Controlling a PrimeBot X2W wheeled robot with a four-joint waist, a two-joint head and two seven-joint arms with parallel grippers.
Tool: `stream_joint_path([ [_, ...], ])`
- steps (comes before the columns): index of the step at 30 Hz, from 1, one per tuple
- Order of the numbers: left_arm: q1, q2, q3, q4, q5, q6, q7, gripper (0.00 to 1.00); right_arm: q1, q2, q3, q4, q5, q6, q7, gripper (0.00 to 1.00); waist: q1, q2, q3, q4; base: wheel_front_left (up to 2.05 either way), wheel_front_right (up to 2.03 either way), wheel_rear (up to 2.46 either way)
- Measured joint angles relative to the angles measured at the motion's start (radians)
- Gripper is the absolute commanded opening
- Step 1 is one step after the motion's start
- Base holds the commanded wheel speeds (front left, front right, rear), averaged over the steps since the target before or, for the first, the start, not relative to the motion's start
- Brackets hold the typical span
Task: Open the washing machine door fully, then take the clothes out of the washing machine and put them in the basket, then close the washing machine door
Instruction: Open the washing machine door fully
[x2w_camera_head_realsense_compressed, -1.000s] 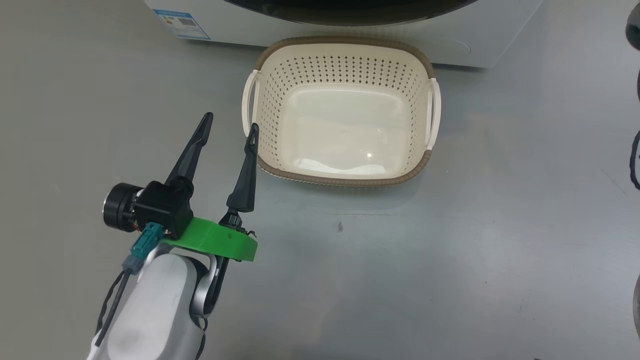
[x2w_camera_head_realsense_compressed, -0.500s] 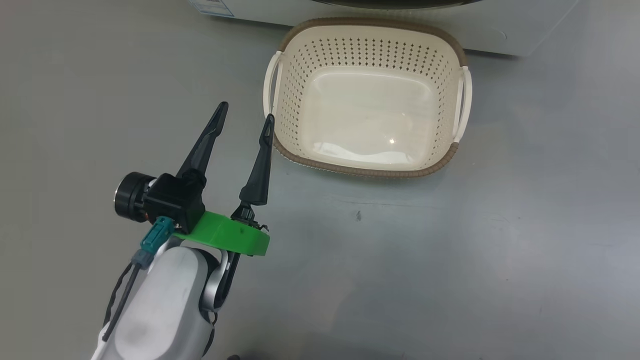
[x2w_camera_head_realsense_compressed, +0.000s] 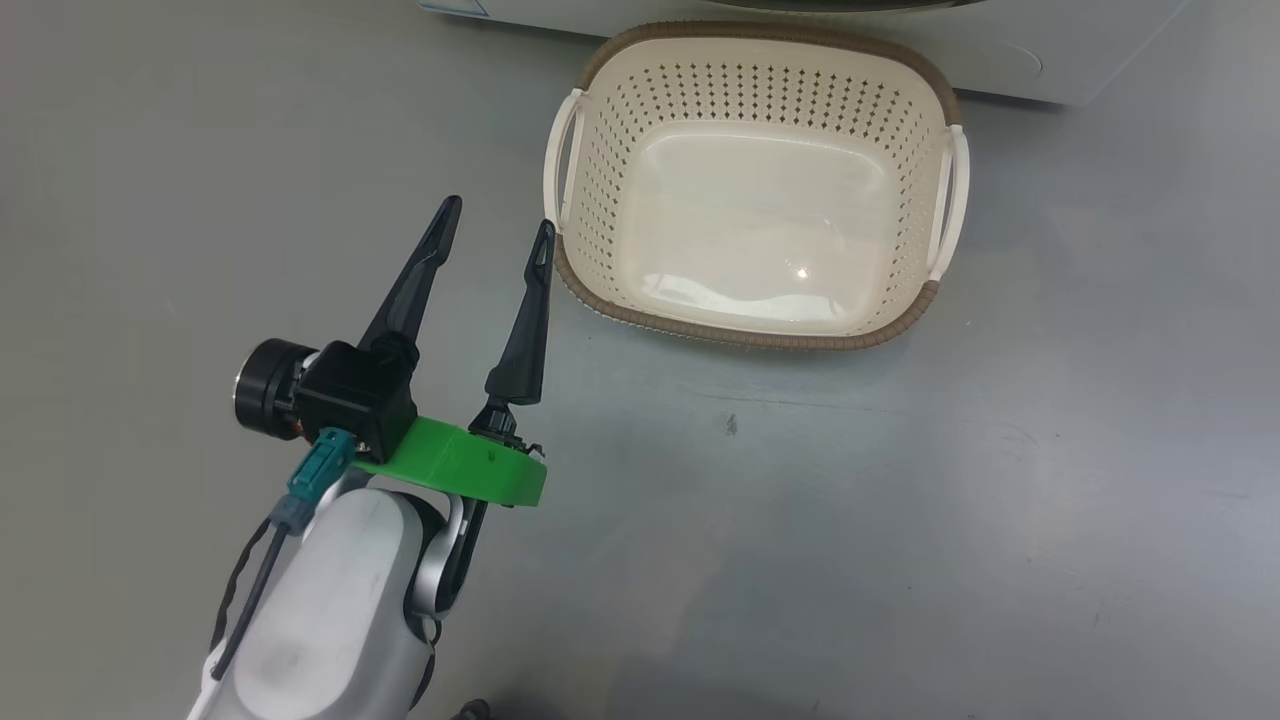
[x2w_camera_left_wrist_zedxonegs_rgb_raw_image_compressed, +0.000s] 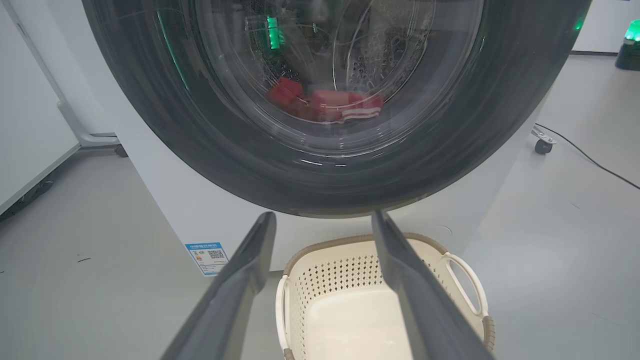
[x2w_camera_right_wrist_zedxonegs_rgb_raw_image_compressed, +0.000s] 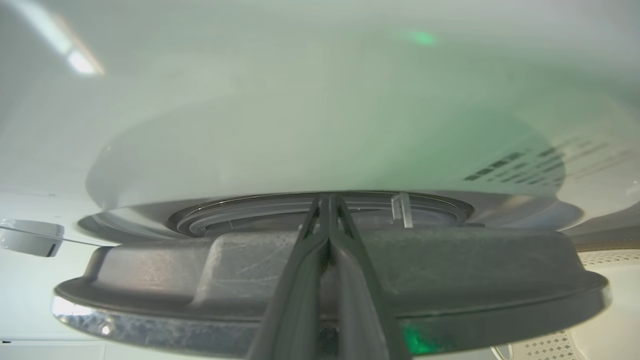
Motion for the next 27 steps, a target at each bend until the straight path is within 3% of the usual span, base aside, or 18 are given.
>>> stream_joint_path([
  [18,-0.004,0.000,0.003,0.004,0.000,0.018,0.000,1.00,0.008,0.002,0.024,0.055,0.094,0.005,0.188,0.00,0.0000,0.0000,-0.020,-0.024,0.00,0.00,0.00],
  [27,-0.004,0.000,0.003,0.021,0.001,0.018,0.000,1.00,0.066,0.016,0.043,0.070,0.103,0.039,0.246,0.00,0.0000,0.0000,-0.053,-0.044,0.00,0.00,0.00],
])
